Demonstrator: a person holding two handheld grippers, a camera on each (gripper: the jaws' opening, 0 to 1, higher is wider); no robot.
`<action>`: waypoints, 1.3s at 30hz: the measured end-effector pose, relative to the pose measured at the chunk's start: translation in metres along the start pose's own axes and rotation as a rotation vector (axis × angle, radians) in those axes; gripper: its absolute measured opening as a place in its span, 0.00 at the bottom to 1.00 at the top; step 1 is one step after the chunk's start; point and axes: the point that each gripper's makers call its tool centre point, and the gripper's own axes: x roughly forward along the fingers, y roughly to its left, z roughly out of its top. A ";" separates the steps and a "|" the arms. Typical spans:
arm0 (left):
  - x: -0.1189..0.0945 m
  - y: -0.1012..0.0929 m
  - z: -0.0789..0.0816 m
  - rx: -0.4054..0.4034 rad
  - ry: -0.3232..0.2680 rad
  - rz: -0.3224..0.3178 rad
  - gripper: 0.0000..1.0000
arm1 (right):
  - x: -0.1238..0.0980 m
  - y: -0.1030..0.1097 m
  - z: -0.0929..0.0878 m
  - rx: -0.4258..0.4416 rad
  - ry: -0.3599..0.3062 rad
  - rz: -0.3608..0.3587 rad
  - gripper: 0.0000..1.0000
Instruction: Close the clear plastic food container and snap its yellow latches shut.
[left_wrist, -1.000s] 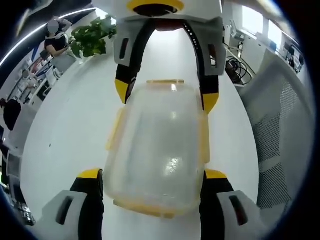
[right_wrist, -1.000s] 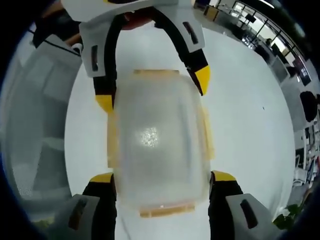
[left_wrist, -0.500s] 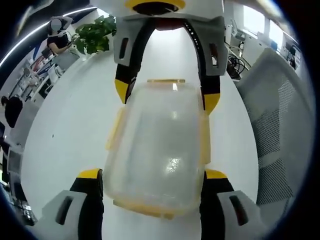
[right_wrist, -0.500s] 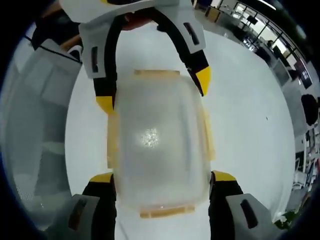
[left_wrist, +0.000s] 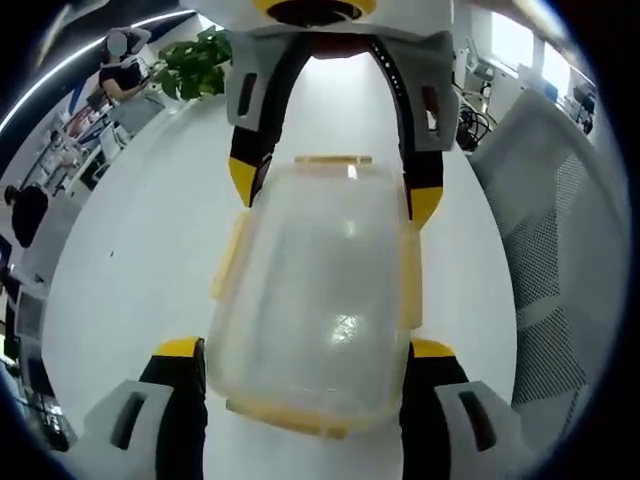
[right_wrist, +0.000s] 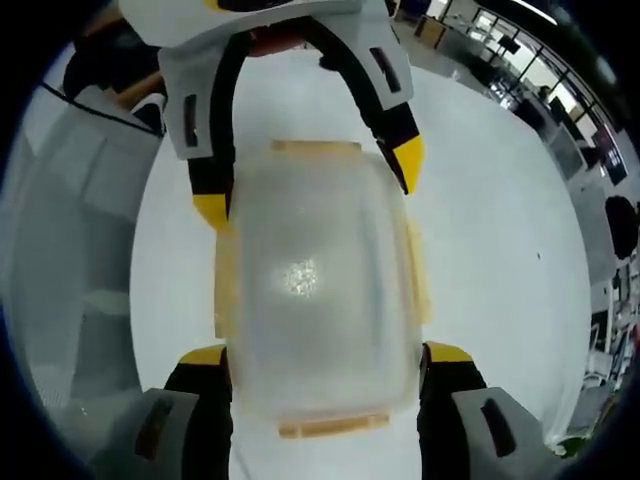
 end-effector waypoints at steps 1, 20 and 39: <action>0.000 0.000 0.000 -0.001 -0.002 0.001 0.80 | 0.000 0.000 0.000 0.000 0.000 0.000 0.76; 0.004 0.017 -0.001 -0.009 0.015 0.010 0.81 | 0.003 -0.018 0.002 -0.011 0.003 0.005 0.77; 0.009 0.041 -0.002 -0.015 0.012 0.019 0.81 | 0.008 -0.040 0.007 -0.022 0.000 0.015 0.77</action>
